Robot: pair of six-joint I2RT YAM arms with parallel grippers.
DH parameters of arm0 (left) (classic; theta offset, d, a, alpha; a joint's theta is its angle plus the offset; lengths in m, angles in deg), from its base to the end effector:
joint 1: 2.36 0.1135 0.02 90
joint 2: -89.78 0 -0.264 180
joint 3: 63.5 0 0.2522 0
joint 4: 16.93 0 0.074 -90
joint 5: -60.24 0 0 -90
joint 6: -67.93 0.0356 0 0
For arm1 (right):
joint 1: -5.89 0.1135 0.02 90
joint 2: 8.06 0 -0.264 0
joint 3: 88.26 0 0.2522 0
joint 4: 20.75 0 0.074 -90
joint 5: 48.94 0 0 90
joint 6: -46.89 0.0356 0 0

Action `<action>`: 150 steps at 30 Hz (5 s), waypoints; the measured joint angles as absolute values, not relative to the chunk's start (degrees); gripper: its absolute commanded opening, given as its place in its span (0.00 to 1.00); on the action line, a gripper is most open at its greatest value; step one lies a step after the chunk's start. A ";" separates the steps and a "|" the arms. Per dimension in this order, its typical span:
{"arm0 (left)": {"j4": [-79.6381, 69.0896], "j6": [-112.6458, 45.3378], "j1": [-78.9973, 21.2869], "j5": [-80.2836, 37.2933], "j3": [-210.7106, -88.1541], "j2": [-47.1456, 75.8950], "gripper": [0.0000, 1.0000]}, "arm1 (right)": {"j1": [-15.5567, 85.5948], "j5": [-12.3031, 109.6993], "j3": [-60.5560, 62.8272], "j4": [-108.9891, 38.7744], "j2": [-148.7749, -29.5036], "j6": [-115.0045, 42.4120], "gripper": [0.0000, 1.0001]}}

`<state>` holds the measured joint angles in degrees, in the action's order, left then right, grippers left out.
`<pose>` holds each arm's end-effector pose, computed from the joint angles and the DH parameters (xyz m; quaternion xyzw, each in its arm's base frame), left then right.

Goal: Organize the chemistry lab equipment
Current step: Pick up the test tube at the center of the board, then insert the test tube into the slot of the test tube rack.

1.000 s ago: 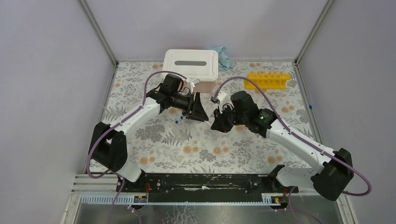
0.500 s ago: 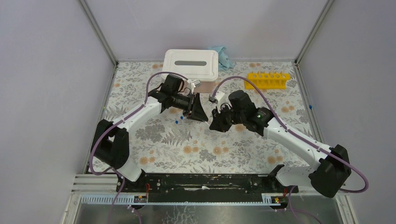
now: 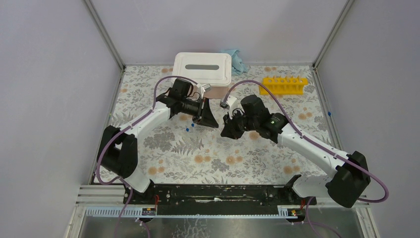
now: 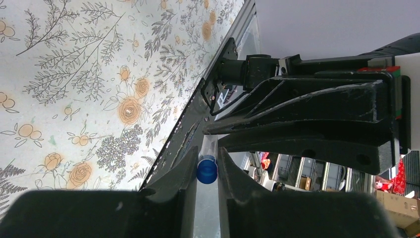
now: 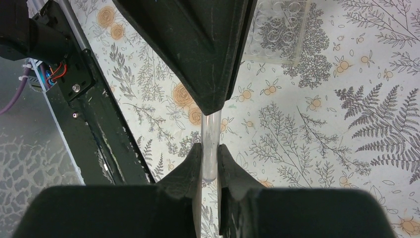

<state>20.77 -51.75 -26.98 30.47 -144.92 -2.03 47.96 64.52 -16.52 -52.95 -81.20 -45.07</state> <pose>0.2941 -0.1688 0.2637 0.1436 0.8149 -0.5581 0.0615 0.2016 0.2011 0.3010 -0.4125 0.7640 0.3270 0.3732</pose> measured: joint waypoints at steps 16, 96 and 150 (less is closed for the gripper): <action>25.87 -45.01 -26.04 17.84 -148.92 -0.83 0.15 | 48.17 61.13 -16.48 -51.35 -81.40 -45.44 0.49; 25.67 -32.55 -37.21 -37.68 -143.76 -1.75 0.11 | 48.28 30.36 -18.14 -51.83 -86.84 -35.58 0.77; 18.13 -31.92 -37.32 -38.77 -138.01 -0.39 0.25 | 47.72 30.16 -18.14 -51.77 -89.81 -36.02 0.78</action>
